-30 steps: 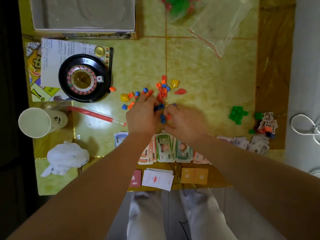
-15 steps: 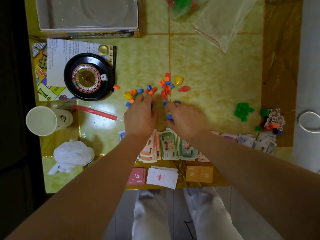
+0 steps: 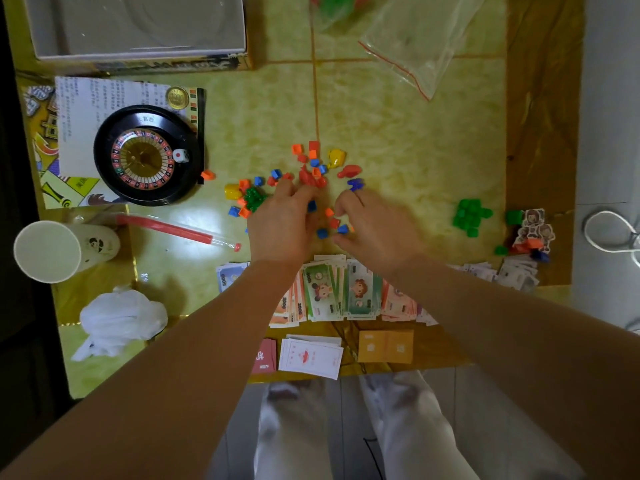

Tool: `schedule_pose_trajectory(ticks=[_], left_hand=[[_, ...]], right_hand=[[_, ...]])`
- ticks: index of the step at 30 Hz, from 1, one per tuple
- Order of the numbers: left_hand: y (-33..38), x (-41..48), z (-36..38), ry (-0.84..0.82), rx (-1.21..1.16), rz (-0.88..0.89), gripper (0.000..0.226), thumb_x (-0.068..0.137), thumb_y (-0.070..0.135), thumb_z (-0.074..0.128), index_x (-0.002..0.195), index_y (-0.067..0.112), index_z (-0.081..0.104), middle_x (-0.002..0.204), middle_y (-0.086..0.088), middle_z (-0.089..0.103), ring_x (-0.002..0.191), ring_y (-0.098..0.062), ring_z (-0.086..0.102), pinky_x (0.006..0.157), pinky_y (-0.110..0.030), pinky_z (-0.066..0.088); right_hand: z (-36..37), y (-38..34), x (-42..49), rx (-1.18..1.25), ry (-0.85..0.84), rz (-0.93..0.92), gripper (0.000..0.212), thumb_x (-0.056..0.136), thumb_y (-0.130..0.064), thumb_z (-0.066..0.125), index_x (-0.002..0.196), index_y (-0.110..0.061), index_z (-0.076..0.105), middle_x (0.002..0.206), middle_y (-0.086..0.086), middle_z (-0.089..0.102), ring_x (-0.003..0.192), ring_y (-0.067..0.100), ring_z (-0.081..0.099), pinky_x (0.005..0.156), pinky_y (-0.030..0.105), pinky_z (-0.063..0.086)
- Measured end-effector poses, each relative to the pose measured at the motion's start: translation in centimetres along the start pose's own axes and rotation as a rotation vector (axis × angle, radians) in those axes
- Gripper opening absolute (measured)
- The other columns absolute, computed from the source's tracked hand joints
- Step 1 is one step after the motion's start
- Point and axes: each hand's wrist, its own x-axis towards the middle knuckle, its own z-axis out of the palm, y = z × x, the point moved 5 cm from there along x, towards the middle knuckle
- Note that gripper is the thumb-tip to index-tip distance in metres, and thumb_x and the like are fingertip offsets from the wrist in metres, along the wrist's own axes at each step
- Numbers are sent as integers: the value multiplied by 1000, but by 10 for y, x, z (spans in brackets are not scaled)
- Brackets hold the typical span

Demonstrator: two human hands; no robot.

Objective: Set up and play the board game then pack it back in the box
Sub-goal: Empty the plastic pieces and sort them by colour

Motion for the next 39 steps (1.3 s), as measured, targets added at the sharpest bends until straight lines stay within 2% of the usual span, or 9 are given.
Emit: schedule_pose_trajectory(ticks=[4,8,12,17,23,26,29,33,39], left_hand=[[3,4,3,-26,34,6,19,82,19,66,100,15,67,102,-7,56,75,-28,61,54,-35,46],[1,1,-6,13,-237,32,11,86,17,65,93,9,65,93,-4,62,77,-22,62,65,-37,51],[-3,-7,-12,-38,-459,-95,12,82,3,53,77,9,61,62,10,53,55,-5,48,53,-14,37],[8,-15,0,-179,-304,-55,16,91,20,41,85,10,52,83,-8,55,74,-25,52,61,-34,36],[18,-20,20,-295,137,7,26,97,24,49,119,9,47,110,-12,58,90,-32,62,64,-37,43],[14,-22,18,-231,-11,-21,23,100,23,45,113,5,50,104,-14,60,85,-33,62,64,-39,43],[6,-24,3,-100,-342,-122,20,101,22,40,100,5,51,76,-7,58,64,-23,56,55,-36,39],[-11,-17,-21,83,-574,-311,22,99,14,36,85,4,51,61,-4,47,53,-14,41,51,-33,31],[-29,2,-34,101,-613,-393,21,88,23,35,82,22,55,59,5,55,62,-28,59,57,-42,50]], right_hand=[[5,1,-3,4,-7,32,26,92,-33,60,114,-22,57,115,0,55,93,24,60,64,31,37],[5,4,-2,87,31,17,18,91,-31,61,103,-19,63,104,0,56,87,20,58,65,28,33],[-5,17,2,466,139,167,11,88,-21,64,94,-14,58,73,-8,51,64,9,51,59,30,43],[-15,31,5,623,201,370,5,91,-14,54,88,-13,57,73,0,61,66,17,56,61,33,45],[-10,41,6,722,147,426,18,95,-16,49,92,-7,65,81,3,65,59,5,46,50,16,32],[-13,36,13,751,188,403,16,96,-21,53,92,-17,68,83,-8,65,70,3,56,56,10,36],[-18,27,26,839,233,367,20,93,-10,52,86,-24,65,82,-7,67,74,8,62,63,24,45],[-30,7,46,556,221,268,16,94,-18,48,89,-15,63,66,-8,57,57,15,52,57,36,43],[-25,-3,64,143,159,246,19,91,-33,60,108,-25,61,92,1,66,87,23,62,63,27,29]])
